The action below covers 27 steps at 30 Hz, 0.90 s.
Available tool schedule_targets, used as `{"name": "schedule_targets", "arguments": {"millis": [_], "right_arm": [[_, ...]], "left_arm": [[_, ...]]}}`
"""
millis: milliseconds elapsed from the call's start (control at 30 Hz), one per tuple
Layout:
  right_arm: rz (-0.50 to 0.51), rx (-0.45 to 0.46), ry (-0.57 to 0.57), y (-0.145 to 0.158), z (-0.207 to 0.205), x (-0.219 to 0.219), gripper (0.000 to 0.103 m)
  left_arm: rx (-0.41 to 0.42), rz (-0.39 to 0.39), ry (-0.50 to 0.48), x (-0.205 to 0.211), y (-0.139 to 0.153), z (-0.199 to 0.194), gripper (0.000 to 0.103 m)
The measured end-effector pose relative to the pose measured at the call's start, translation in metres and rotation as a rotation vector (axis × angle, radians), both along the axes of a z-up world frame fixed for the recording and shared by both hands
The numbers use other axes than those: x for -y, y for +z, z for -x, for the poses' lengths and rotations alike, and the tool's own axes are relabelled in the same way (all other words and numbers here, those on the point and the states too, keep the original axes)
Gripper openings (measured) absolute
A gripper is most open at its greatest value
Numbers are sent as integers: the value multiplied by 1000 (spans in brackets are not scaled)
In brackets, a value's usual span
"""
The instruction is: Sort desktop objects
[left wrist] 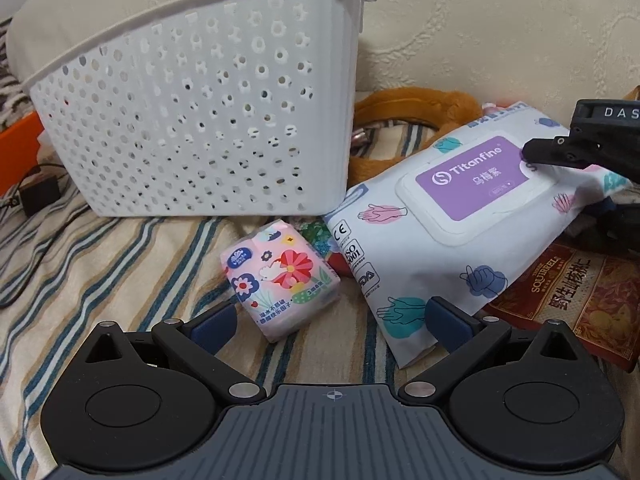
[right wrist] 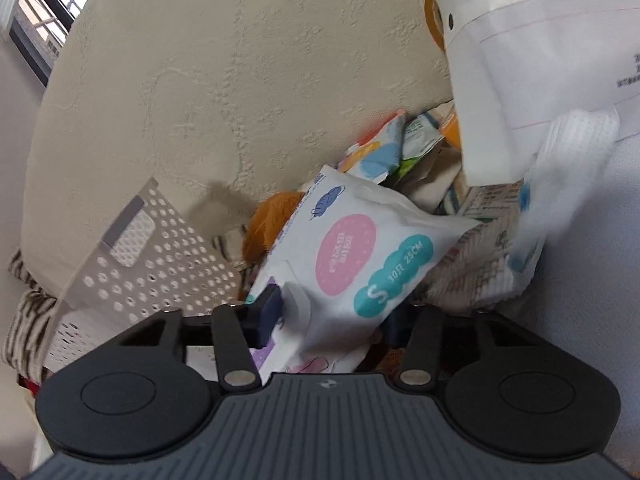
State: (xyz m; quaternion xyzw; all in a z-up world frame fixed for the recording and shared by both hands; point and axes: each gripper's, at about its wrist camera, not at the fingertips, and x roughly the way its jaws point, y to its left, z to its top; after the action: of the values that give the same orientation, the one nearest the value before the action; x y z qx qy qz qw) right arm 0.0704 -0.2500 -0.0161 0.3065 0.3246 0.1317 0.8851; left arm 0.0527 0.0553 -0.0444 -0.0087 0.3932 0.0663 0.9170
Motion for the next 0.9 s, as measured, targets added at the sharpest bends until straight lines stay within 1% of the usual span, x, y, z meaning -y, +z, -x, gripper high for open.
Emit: {"name": "schedule_targets", "arguments": {"millis": [67,133,200,300,400,500,533,567,600,633,733,800,867,900], "right_arm": [[-34,19,6,2,3,3,38],[-69,45,17,4,6,5,33],[-51,65,26,9,8,2,31],[-16,77,28,16,14,0,30],[18,86,17,20,22,-2,30],[25,111,20,21,20,-6,30],[30,114,20,22,21,-7,30],[32,114,21,22,20,-7,30],[35,115,21,22,19,-7,30],[39,117,18,22,19,-7,30],[38,120,17,23,16,-8,30],[36,117,14,22,14,-8,30],[33,120,17,21,15,-5,30],[31,122,21,22,19,-1,30]], "left_arm": [[0,-14,7,1,3,2,103],[4,-15,14,2,4,5,103],[3,2,25,1,6,8,102],[-14,70,57,-4,6,10,97],[-51,120,65,-6,10,18,88],[-82,158,63,-6,13,22,77],[-80,168,58,-5,14,24,65],[-78,158,54,-1,14,24,59],[-72,126,46,4,15,23,55],[-63,86,29,11,15,22,44],[-33,-9,-31,29,12,15,37],[-1,-85,-55,38,7,13,38],[40,-158,-70,41,3,15,44],[79,-209,-73,43,2,17,47]]}}
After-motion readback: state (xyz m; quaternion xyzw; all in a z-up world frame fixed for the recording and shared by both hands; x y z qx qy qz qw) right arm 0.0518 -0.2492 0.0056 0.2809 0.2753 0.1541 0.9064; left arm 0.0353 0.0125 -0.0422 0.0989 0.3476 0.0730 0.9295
